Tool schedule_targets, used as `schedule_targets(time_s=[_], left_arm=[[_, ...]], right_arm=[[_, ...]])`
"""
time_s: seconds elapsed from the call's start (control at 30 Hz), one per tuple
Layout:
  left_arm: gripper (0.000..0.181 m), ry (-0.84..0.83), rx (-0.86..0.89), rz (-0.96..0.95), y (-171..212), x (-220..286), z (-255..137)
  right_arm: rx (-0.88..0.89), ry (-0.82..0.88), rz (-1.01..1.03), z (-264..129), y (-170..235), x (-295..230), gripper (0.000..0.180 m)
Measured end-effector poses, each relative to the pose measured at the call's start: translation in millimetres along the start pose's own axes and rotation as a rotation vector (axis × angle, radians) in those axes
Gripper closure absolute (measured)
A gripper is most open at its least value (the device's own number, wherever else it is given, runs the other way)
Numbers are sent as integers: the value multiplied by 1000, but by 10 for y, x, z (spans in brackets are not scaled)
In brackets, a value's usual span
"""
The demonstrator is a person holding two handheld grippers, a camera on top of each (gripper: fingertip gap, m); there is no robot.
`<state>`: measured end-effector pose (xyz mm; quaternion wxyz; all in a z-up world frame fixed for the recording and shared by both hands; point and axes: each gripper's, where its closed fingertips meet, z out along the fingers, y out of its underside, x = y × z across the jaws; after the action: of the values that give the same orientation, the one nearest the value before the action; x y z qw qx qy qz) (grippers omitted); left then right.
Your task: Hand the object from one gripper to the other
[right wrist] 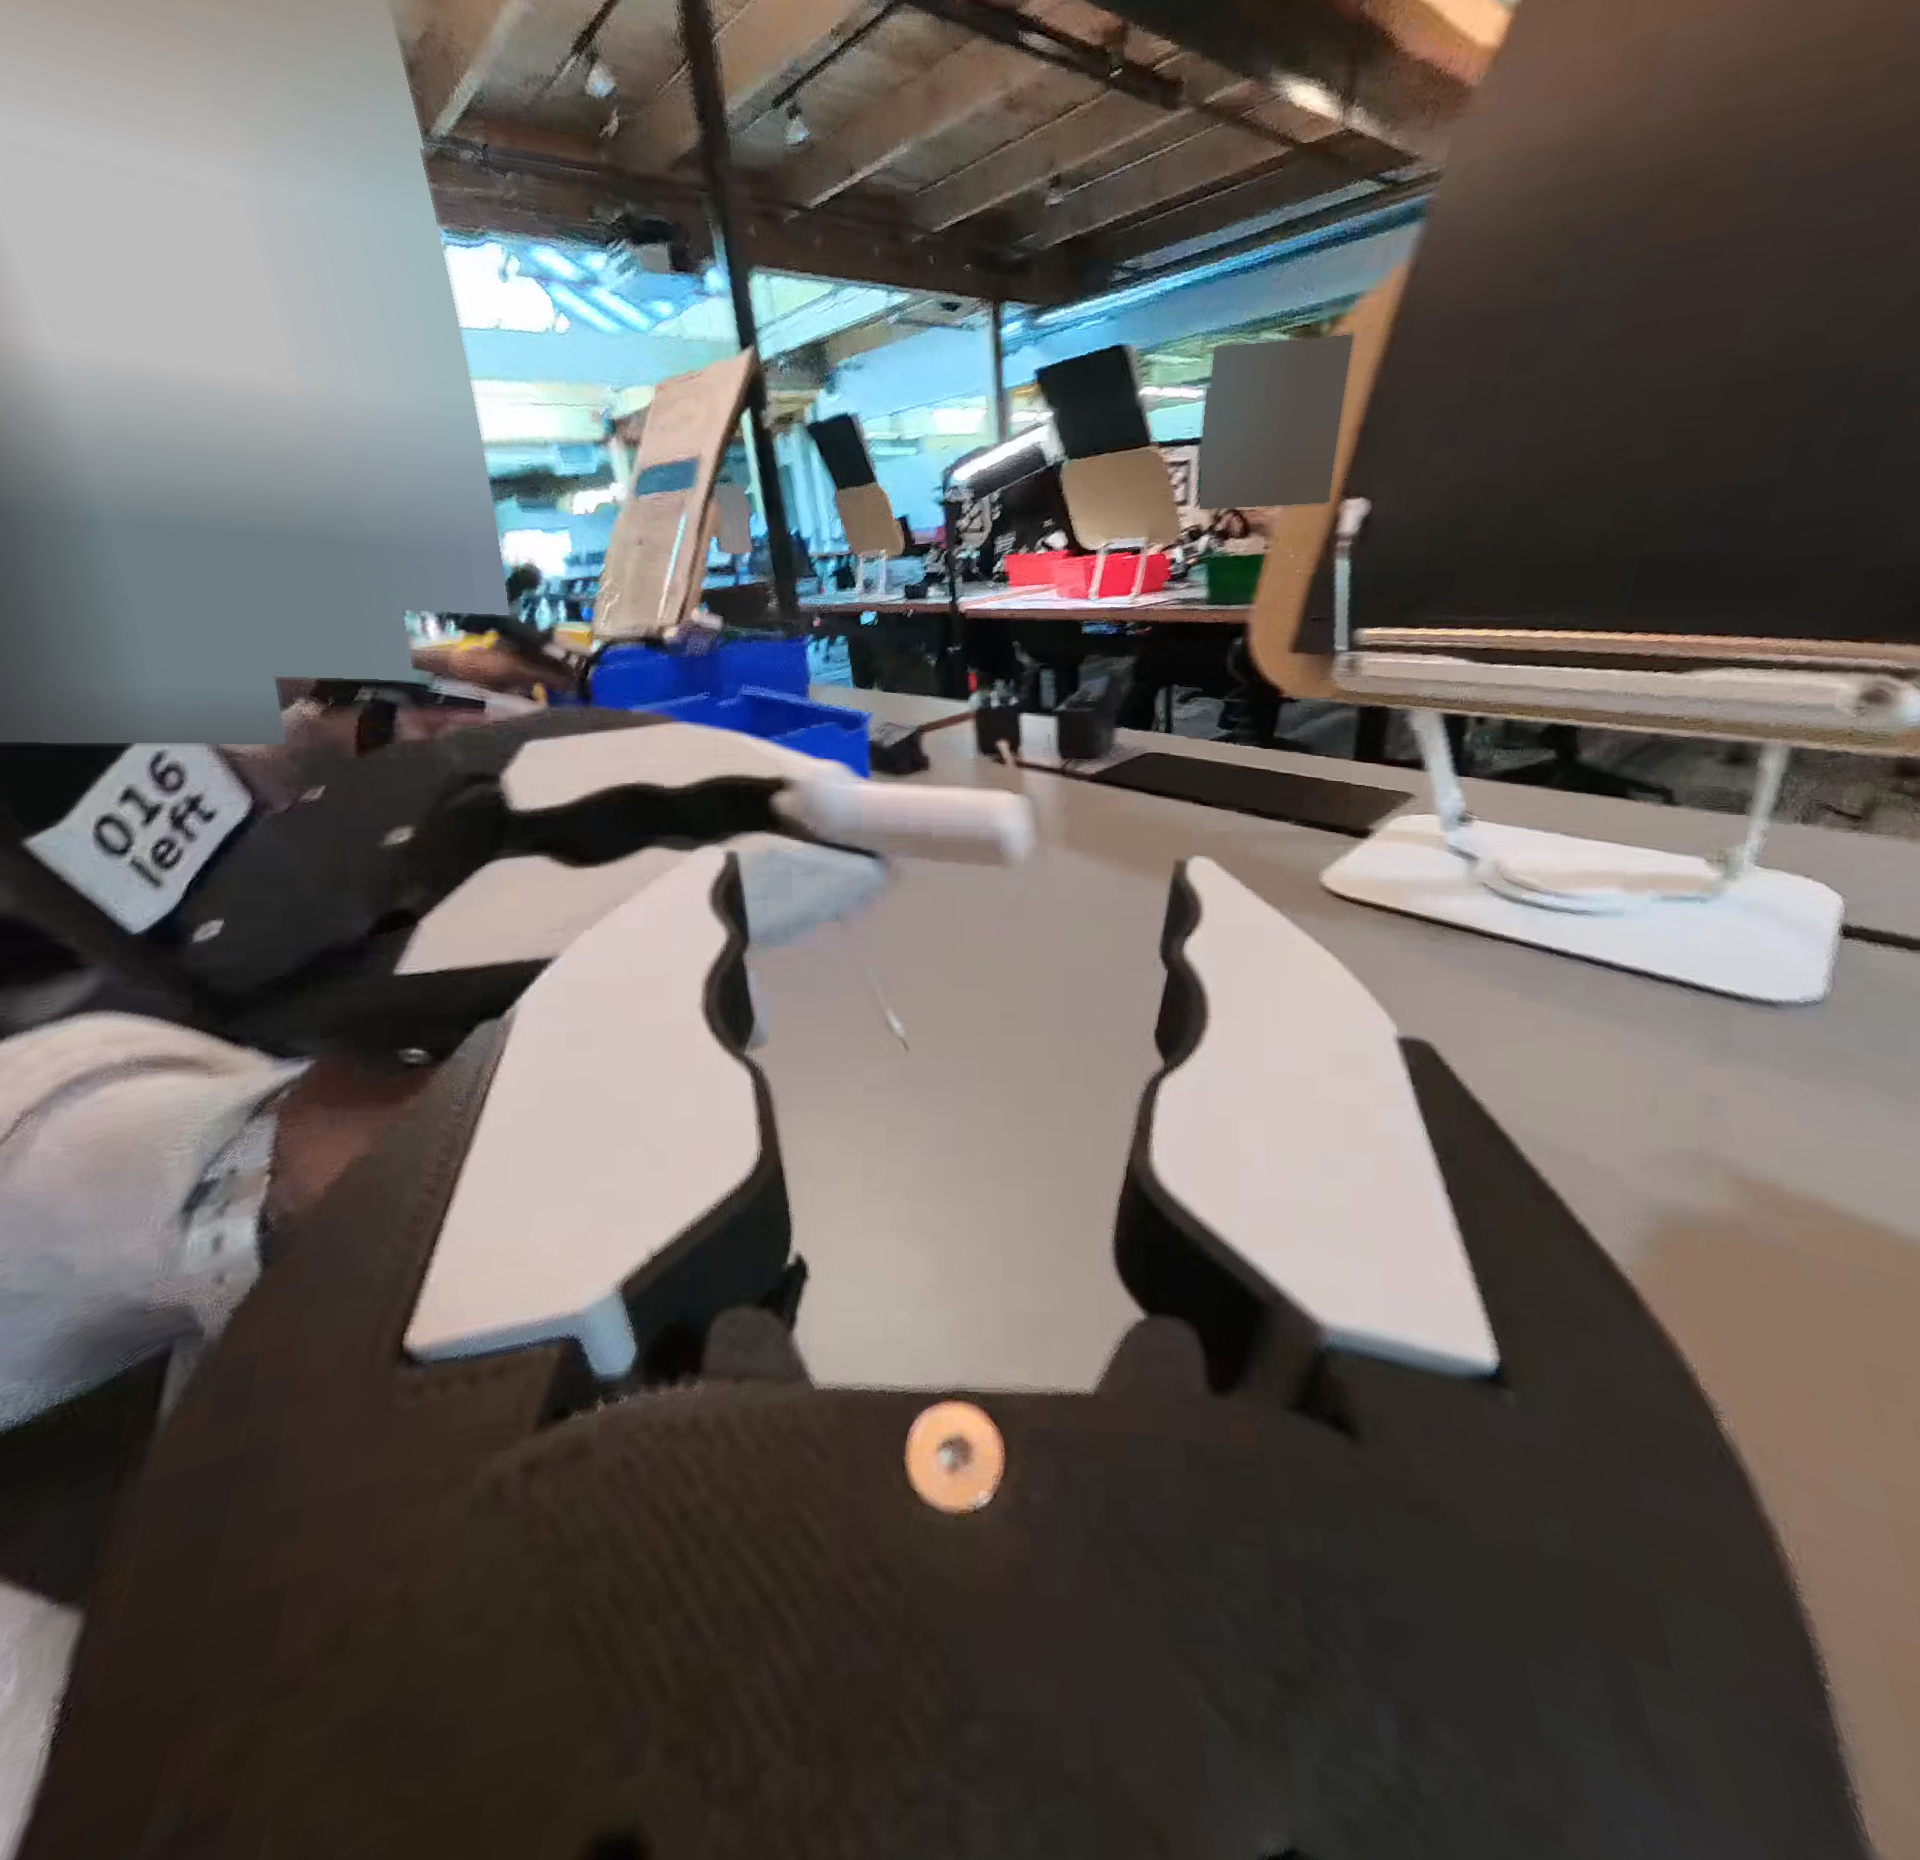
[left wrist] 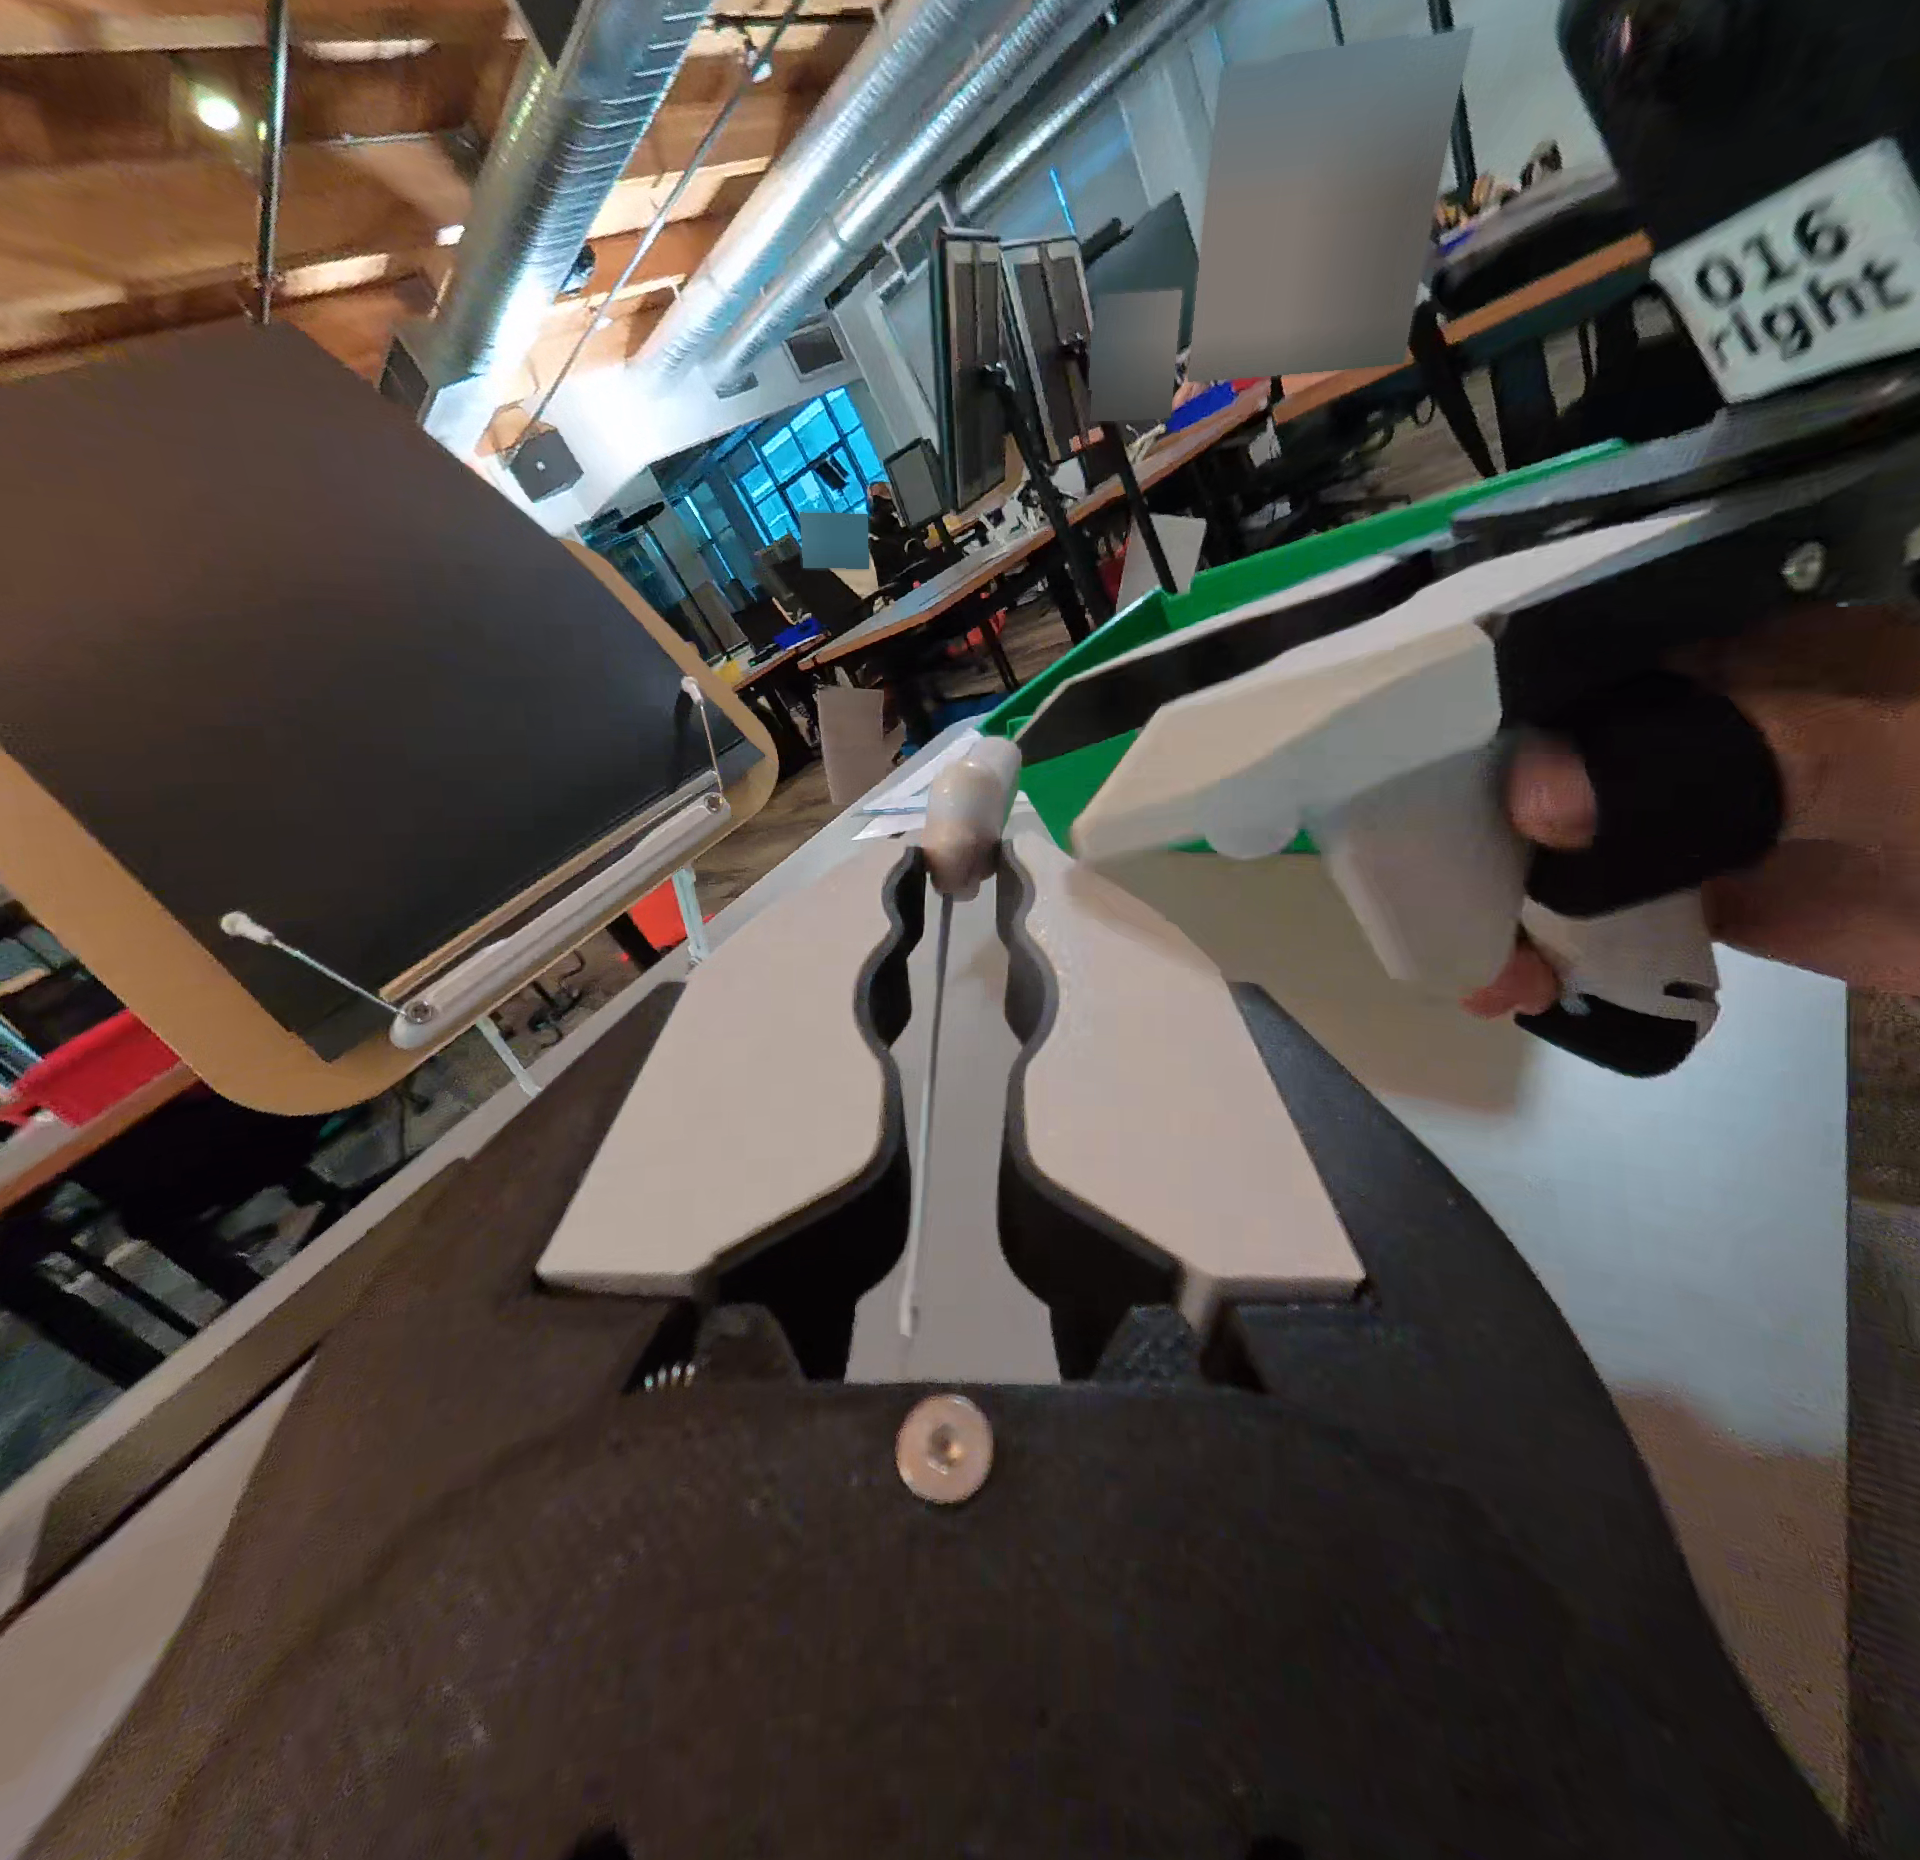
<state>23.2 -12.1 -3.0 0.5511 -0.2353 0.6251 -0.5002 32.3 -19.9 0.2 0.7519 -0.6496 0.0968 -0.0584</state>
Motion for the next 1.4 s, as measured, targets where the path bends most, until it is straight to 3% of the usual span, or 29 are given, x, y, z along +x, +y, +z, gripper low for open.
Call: schedule_targets(time_s=[0.1,0.27,0.6,0.73,0.93,1.0,1.1,1.33,1.4], left_arm=[[168,0,-9,63,6,75,10],[167,-5,8,68,-43,80,-4],[168,53,34,70,-68,223,3],[146,90,72,25,-82,264,7],[118,213,120,-200,-81,304,22],[126,355,130,-320,-82,428,6],[161,575,117,-478,-92,617,-75],[158,843,131,-697,-212,819,-198],[165,891,121,-736,-221,852,-219]], right_arm=[[-10,-5,-43,23,-1,-156,104],[6,-25,106,-2,1,-156,116],[1,-40,52,-46,-21,-85,129],[29,-86,22,-78,-116,-86,129],[-42,-364,122,-181,-255,-134,129],[-83,-442,210,-224,-260,-125,129],[-122,-552,351,-296,-266,-122,129],[-214,-674,454,-379,-163,-168,129],[-232,-687,451,-381,-136,-200,129]])
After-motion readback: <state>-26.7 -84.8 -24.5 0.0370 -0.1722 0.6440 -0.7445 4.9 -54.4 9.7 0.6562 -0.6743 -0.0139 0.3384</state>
